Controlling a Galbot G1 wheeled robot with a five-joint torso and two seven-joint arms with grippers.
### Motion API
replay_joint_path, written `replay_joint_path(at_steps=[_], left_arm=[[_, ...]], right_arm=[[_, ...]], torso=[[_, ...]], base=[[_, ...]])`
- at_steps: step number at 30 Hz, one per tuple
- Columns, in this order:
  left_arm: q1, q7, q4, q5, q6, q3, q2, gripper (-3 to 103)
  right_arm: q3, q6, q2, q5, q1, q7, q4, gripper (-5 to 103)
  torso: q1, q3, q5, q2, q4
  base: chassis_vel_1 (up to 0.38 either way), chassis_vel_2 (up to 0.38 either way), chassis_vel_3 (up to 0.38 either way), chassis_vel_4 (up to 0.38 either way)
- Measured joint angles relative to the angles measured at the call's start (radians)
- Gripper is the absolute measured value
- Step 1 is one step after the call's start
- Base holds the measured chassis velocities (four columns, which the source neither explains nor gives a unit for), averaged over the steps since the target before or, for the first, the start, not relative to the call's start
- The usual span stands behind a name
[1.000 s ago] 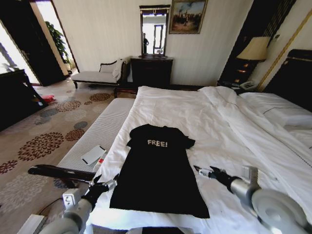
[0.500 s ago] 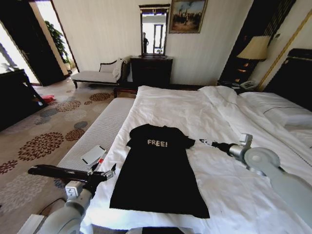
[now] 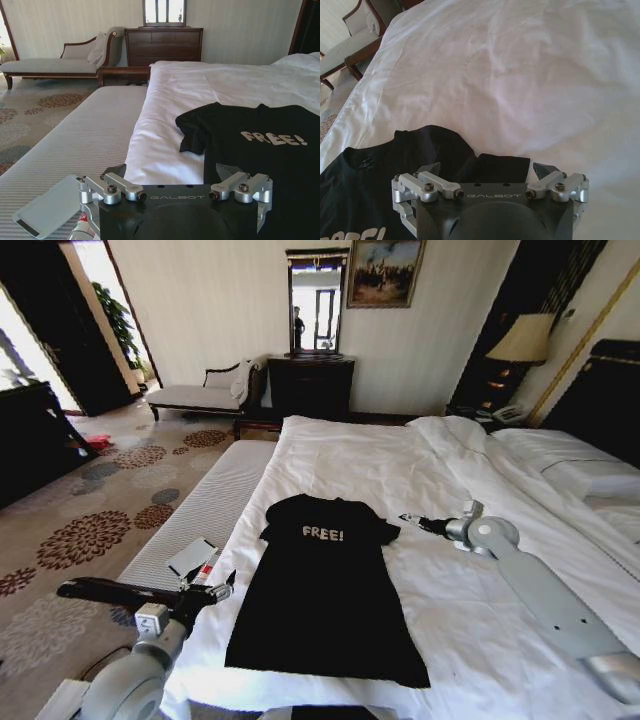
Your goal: Fold the clothes on the bed.
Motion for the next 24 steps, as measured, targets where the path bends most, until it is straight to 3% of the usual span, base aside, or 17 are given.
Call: replay_joint_path(at_steps=[8, 24], left_arm=[[0.011, 0.003, -0.004, 0.007, -0.002, -0.003, -0.01, 100], [0.012, 0.003, -0.005, 0.007, -0.002, -0.004, -0.01, 100]], right_arm=[[-0.042, -0.015, 0.033, -0.02, 0.039, -0.009, -0.067, 100], [-0.037, -0.015, 0.031, -0.021, 0.031, -0.01, -0.059, 100]], torso=[[0.0, 0.0, -0.0003, 0.0, -0.001], [0.0, 0.0, -0.0001, 0.0, -0.0003]], base=[[0.0, 0.0, 0.0, 0.0], [0.0, 0.0, 0.0, 0.0]])
